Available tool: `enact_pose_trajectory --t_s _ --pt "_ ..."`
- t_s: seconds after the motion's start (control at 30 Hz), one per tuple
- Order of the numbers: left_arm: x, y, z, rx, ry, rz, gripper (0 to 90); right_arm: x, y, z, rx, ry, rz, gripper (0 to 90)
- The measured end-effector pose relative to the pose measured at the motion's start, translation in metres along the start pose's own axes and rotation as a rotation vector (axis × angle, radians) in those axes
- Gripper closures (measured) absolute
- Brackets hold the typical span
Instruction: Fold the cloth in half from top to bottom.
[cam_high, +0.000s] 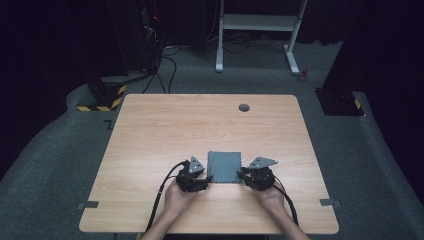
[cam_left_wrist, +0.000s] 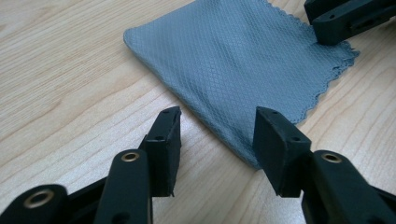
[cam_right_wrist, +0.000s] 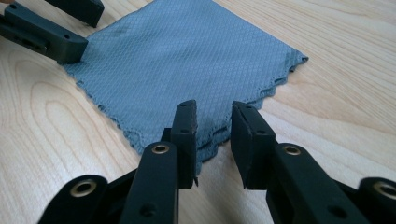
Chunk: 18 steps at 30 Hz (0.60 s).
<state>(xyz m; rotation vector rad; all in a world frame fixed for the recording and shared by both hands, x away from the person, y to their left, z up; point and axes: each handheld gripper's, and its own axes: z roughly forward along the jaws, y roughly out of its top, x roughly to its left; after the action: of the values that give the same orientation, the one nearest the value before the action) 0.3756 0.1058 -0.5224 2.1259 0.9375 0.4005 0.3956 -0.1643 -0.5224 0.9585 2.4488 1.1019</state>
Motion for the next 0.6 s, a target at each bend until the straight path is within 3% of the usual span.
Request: enact_pose_trajectory --t_s 0.1,0.37,0.6 --pt "0.001 -0.001 -0.003 -0.007 -0.006 -0.018 48.2 0.000 -0.001 -0.003 -0.007 -0.009 -0.002 69.1" --pt "0.012 -0.003 -0.021 -0.098 -0.021 -0.093 46.4 -0.005 -0.001 -0.022 -0.076 -0.012 0.042 65.2" --pt "0.018 -0.009 -0.031 -0.126 -0.009 -0.127 43.4 -0.012 -0.005 -0.035 -0.099 -0.020 0.079 62.6"
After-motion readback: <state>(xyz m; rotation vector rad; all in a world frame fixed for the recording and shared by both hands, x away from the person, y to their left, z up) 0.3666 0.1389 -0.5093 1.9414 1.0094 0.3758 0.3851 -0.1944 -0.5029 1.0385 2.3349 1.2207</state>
